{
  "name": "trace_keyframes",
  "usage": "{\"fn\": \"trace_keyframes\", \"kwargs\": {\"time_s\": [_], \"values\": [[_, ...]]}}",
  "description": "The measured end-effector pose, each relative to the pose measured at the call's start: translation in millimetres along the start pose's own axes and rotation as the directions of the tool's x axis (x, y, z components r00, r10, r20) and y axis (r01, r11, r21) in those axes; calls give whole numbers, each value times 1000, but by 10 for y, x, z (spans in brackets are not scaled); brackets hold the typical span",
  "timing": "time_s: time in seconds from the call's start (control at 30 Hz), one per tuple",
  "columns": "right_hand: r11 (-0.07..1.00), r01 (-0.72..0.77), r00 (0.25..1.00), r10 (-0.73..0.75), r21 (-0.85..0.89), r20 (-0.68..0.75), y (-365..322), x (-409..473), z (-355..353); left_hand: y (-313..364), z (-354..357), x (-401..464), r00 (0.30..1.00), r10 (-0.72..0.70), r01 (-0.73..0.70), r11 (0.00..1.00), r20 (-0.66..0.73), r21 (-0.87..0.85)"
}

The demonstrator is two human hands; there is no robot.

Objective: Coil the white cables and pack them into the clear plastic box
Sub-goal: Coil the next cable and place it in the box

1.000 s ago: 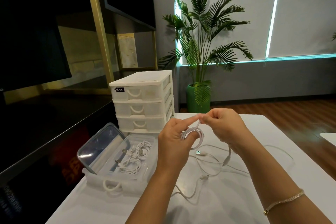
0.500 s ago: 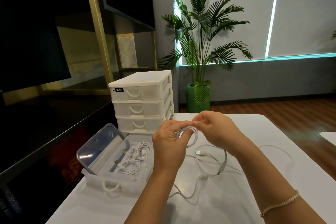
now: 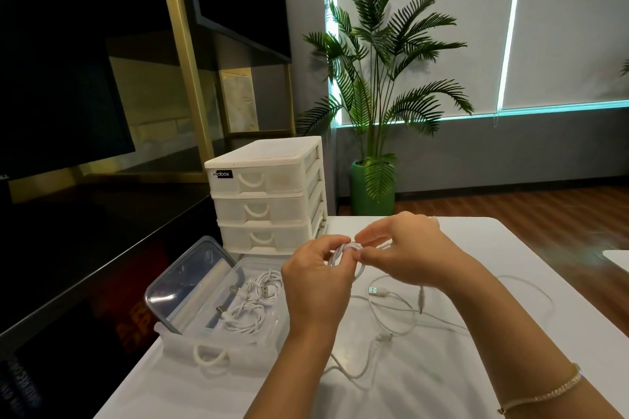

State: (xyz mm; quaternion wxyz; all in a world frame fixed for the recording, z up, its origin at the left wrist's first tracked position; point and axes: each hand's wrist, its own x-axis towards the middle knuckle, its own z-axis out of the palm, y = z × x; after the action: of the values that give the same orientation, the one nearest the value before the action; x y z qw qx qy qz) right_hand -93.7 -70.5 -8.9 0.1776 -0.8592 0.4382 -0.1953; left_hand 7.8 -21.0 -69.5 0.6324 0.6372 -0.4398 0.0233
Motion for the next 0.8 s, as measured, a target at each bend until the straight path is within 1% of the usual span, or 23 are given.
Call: {"fn": "trace_keyframes", "kwargs": {"time_s": [0.1, 0.27, 0.37, 0.47, 0.53, 0.63, 0.73, 0.8], "values": [[998, -9, 1000, 8, -62, -6, 24, 3, -8, 21, -11, -1, 996, -84, 85, 996, 29, -37], [996, -8, 998, 2, -88, -63, 75, 29, 16, 25, -5, 27, 981, -174, 185, 975, 88, -126], [990, -1, 997, -11, -141, -78, 66, 43, 33, -10, -21, 88, 956, -259, 282, 938, 134, -199], [993, -5, 991, -10, -116, -130, 55, 40, 20, -17, -38, 117, 923, -326, 373, 886, 203, -276], [997, 8, 991, -18, -71, -135, 59, 28, 5, -9, -49, 129, 892, -357, 439, 833, 278, -338], [998, 54, 990, -50, 25, -134, 60, 10, -5, -2, -63, 153, 835, -402, 541, 725, 375, -427], [987, 114, 980, -93, 109, -178, 43, 11, -10, 11, -81, 172, 773, -429, 632, 583, 468, -511], [981, 147, 975, -124, 123, -182, 45, 9, -16, 11, -85, 178, 736, -421, 676, 494, 530, -547]]}}
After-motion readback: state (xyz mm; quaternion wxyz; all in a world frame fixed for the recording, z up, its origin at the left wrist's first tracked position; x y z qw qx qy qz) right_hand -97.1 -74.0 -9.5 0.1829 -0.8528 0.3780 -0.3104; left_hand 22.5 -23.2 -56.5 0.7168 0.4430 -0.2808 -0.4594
